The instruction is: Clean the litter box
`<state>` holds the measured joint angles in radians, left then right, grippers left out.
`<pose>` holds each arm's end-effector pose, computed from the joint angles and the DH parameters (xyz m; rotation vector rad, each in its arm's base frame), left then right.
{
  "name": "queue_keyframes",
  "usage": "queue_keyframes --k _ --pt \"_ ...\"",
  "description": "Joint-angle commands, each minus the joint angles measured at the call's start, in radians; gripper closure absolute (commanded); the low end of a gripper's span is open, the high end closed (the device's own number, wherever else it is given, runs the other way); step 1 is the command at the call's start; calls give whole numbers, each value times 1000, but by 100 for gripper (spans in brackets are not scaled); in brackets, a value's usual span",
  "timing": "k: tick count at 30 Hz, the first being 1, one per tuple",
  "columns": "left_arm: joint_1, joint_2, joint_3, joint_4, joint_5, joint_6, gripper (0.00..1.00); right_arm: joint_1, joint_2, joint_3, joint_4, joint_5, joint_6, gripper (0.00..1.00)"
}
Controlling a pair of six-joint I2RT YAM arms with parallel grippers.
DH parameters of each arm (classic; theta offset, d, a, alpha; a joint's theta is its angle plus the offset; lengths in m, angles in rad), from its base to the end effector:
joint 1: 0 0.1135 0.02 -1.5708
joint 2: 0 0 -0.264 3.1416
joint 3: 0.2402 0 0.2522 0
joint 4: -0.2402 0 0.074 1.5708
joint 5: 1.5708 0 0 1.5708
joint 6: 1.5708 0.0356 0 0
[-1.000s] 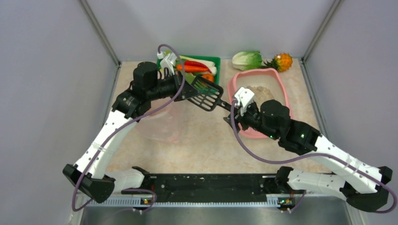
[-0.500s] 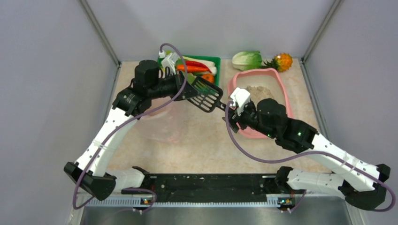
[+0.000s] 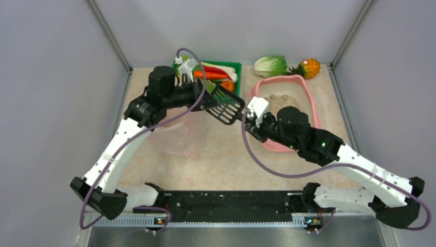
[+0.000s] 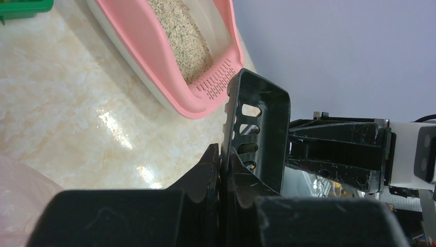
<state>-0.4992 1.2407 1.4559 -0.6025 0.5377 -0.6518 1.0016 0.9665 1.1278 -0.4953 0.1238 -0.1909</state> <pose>0.2176 -0.1394 0.4347 0.2268 2.1150 -1.2485 0.1144 0.1707 0.3935 -1.0100 1.6394 0.4302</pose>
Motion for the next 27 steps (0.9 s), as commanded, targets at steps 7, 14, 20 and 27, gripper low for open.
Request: queue_keyframes --k 7,14,20,27 --pt "-10 -10 23 52 15 -37 95 10 -22 75 9 -12 31 100" --pt "-9 -23 -6 21 -55 -19 88 11 -48 111 10 -16 39 100" --pt "11 -21 -10 -17 -117 -6 70 10 -59 126 10 -36 38 100" --pt "28 -60 152 -105 -230 49 39 9 -51 105 -35 43 28 100"
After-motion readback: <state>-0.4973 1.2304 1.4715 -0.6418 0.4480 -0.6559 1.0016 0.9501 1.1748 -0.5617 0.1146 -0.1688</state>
